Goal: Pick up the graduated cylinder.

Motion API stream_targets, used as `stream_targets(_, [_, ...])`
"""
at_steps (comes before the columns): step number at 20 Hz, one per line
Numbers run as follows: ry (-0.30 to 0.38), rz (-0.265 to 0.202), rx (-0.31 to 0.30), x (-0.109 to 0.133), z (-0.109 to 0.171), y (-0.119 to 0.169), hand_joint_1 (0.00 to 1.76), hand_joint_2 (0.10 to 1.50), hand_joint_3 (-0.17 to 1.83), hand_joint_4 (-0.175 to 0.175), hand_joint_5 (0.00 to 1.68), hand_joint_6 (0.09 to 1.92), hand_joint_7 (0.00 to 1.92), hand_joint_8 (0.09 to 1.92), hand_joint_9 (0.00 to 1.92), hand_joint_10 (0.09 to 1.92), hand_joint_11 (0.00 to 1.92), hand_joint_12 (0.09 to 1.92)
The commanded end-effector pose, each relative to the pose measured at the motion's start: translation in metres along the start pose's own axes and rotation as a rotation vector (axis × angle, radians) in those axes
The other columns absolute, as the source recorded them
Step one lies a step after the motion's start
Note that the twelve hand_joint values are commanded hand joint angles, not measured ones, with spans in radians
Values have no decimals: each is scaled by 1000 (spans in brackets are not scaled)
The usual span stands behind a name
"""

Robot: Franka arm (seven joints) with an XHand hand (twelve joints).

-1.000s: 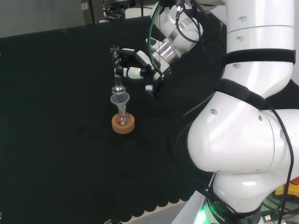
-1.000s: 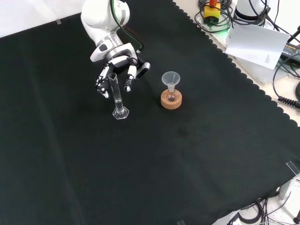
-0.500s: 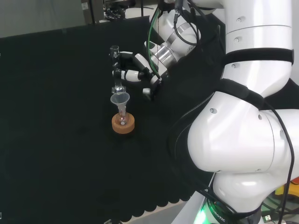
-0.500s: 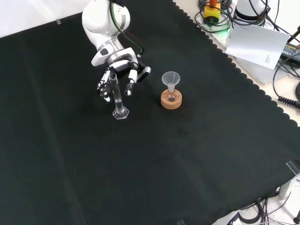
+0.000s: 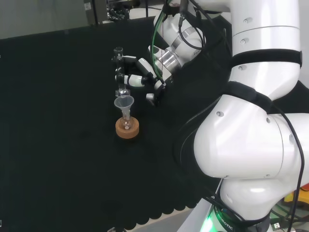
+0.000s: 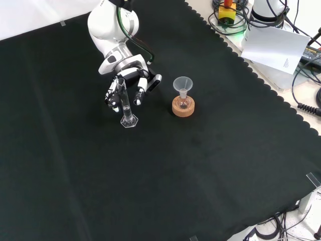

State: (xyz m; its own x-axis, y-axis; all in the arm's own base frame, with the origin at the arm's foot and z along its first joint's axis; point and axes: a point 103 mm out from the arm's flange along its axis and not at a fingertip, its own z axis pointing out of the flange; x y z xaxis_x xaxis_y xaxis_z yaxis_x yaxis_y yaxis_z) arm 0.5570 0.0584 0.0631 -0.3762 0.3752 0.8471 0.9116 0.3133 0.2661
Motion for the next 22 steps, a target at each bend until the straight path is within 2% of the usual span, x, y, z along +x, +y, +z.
stream_targets(1, [9,4,-6,-2,0,-1,1086,984,-175,-11,666,191,589,569,844,438,563,1207])
stream_targets(9, [5,5,-12,-3,3,1,1067,1014,-175,-12,618,382,618,559,917,367,627,1175])
stream_targets(14, [13,7,-34,-2,-1,3,1053,1021,-175,-11,604,423,621,561,926,358,639,1172])
stream_targets(22, [0,17,-36,-1,0,6,1034,1062,-175,-11,615,524,653,572,976,344,719,1135])
